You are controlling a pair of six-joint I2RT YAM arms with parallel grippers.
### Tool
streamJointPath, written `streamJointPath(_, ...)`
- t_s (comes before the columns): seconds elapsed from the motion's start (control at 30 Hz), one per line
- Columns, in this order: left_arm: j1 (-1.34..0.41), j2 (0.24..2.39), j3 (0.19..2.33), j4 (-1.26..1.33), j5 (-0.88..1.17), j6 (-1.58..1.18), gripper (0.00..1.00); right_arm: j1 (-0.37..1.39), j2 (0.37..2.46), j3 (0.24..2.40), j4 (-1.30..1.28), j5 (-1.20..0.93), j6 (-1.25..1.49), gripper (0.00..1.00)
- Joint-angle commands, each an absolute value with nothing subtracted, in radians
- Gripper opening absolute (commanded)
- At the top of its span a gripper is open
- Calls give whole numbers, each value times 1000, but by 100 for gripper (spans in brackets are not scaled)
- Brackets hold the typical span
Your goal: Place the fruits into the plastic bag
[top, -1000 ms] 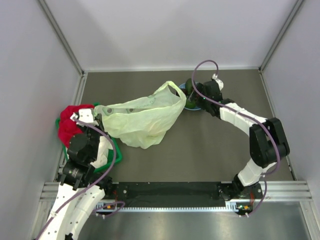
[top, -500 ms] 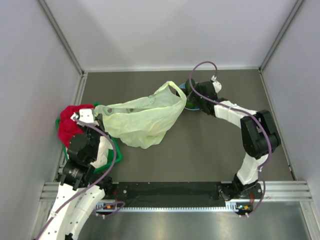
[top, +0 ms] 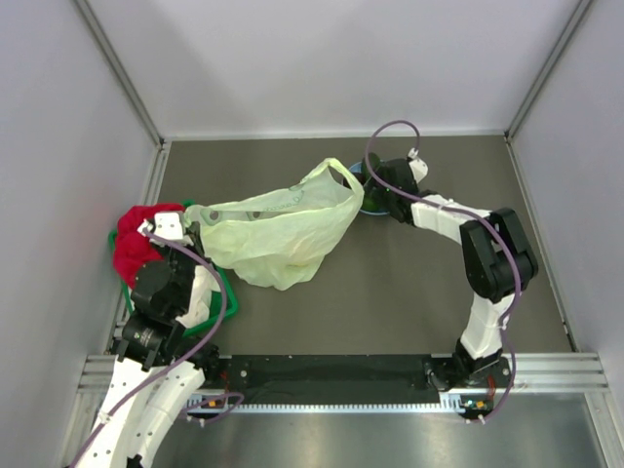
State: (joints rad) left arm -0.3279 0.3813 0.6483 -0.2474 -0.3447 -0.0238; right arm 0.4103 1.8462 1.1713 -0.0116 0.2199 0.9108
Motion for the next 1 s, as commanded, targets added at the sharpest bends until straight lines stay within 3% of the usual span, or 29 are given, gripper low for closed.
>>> streamJointPath(0.0, -324, 368, 653, -210, -330, -29, 0, 426, 1877, 1241, 2, 252, 926, 80)
streamJointPath(0.6, -324, 356, 653, -210, -328, -31, 0, 449, 1922, 1267, -41, 296, 945, 82)
streamJointPath(0.97, -324, 354, 652, -209, -330, -31, 0, 449, 1947, 1276, -55, 318, 951, 76)
